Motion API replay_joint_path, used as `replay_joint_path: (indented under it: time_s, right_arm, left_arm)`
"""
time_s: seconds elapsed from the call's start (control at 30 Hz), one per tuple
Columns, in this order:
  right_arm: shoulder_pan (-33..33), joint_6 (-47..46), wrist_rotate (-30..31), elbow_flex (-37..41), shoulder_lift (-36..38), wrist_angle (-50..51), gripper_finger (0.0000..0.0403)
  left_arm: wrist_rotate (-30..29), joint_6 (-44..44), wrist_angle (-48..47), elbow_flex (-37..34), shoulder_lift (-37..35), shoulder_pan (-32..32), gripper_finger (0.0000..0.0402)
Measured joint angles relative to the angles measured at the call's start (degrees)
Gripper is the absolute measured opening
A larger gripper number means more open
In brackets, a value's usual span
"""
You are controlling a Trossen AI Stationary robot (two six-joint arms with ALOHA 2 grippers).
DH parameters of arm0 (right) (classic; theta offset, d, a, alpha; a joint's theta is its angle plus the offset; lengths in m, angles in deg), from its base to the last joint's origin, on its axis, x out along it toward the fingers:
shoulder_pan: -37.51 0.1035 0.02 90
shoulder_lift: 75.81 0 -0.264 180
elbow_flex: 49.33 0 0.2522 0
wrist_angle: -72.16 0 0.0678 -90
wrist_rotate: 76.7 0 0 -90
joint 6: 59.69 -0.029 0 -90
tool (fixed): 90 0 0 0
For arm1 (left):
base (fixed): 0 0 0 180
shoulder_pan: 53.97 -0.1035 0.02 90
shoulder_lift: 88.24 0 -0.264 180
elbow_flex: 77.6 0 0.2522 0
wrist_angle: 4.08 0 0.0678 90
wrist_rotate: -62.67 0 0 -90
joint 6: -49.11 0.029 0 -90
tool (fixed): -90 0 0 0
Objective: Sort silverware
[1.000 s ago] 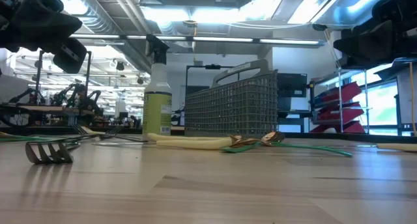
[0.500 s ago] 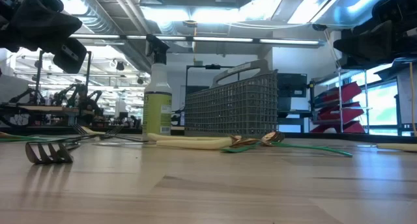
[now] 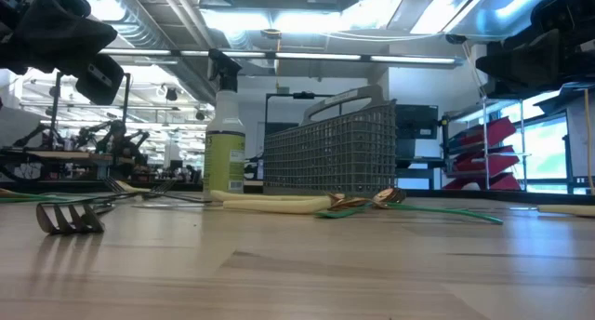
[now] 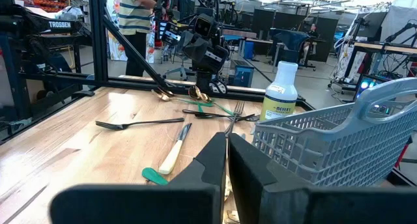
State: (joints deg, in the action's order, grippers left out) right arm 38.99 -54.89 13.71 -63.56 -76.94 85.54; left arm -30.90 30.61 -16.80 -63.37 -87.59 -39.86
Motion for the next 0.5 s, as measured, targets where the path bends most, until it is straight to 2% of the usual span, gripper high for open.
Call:
replay_joint_path:
  time_s: [0.5]
  right_arm:
    - [0.0, 0.0, 0.01, 0.0, -0.02, -0.01, 0.0]
  left_arm:
    - [-0.91, 0.96, 0.59, 0.0, -0.02, 0.0, 0.0]
